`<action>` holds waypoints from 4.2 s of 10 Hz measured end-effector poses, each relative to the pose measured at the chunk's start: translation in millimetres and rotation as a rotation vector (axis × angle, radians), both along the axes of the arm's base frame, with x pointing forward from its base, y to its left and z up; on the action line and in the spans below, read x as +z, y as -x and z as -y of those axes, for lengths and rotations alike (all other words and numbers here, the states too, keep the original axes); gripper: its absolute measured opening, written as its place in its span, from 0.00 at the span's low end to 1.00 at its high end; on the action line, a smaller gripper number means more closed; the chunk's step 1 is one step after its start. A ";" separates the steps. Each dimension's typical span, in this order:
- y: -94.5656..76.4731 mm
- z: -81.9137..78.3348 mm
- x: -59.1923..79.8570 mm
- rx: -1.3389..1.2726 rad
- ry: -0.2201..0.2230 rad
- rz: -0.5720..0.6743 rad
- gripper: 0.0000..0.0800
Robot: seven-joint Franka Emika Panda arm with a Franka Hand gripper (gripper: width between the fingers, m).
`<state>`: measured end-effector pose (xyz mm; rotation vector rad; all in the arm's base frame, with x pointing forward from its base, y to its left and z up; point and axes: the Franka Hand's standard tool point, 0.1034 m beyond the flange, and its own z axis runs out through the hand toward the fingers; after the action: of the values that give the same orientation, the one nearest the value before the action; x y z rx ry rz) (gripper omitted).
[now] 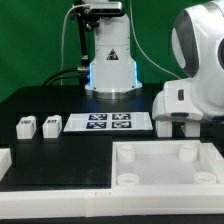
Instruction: Assemble one leg
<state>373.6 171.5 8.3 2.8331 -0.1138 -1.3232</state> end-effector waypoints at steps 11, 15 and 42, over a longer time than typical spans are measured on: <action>-31.7 19.9 27.7 0.057 -0.036 0.082 0.36; -83.6 34.7 98.0 0.081 -0.082 0.363 0.36; -249.6 63.4 112.1 0.265 -0.140 1.479 0.36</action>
Offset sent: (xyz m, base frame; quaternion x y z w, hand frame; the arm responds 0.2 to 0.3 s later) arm 0.0000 0.0000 0.0000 0.0000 0.0000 0.0000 1.0000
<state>623.3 108.1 120.4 3.0307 0.3357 0.9526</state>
